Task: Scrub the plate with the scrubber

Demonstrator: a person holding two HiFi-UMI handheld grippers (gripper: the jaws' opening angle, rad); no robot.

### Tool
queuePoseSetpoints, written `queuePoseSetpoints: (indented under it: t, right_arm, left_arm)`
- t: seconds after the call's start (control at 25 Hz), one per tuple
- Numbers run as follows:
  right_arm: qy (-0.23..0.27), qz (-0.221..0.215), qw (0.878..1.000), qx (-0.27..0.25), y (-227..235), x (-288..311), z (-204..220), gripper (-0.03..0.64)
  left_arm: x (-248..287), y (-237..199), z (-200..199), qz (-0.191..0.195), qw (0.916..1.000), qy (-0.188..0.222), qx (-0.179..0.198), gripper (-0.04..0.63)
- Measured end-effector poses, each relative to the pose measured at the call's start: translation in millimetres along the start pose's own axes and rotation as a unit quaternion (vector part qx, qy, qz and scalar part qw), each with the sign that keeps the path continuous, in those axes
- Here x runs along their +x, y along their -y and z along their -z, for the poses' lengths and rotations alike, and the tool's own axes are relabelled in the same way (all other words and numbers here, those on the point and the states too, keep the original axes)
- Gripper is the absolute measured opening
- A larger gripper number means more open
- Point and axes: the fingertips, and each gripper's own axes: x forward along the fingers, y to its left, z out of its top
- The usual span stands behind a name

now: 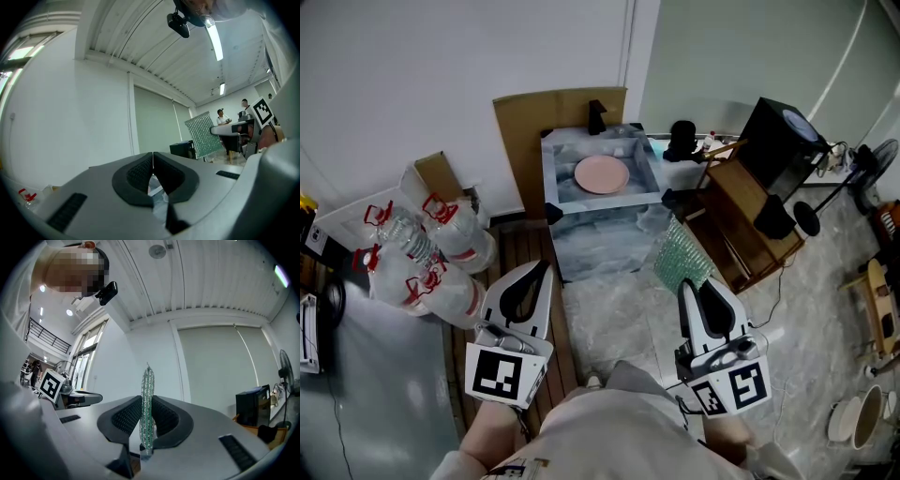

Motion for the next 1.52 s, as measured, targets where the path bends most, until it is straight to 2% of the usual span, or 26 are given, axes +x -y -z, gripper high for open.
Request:
queuePoseSetpoints:
  t: [0.16, 0.28, 0.64, 0.8, 1.04, 1.2, 1.36, 1.52]
  right_arm:
    - [-0.006, 0.007, 1.0, -0.008, 8, 1, 3, 0.094]
    - [-0.01, 0.008, 1.0, -0.008, 18, 9, 9, 0.094]
    - [-0.011, -0.003, 1.0, -0.014, 55, 57, 40, 0.094]
    - [-0.019, -0.009, 1.0, -0.004, 82, 90, 54, 0.094]
    - [-0.038, -0.023, 0.999, 0.004, 136, 160, 75, 0.094]
    - [-0.049, -0.041, 0.998, 0.014, 171, 209, 90, 0.094]
    - [-0.063, -0.055, 0.996, 0.019, 210, 259, 109, 0.094]
    - [-0.08, -0.071, 0.994, 0.024, 245, 307, 126, 0.094]
  left_arm:
    - [6, 4, -1, 0.001, 0.9998, -0.015, -0.014, 0.021]
    - [14, 0, -1, -0.011, 0.9999, -0.013, -0.003, 0.021]
    - [71, -18, 26, -0.022, 0.9997, -0.008, -0.004, 0.021]
    - [114, -31, 37, -0.029, 0.9995, -0.001, 0.007, 0.021]
    - [191, -48, 55, -0.036, 0.9984, -0.044, -0.009, 0.021]
    - [245, -64, 67, -0.043, 0.9977, -0.052, 0.006, 0.021]
    - [302, -72, 76, -0.048, 0.995, -0.086, -0.015, 0.021]
    - [355, -90, 88, -0.057, 0.9939, -0.094, 0.007, 0.021]
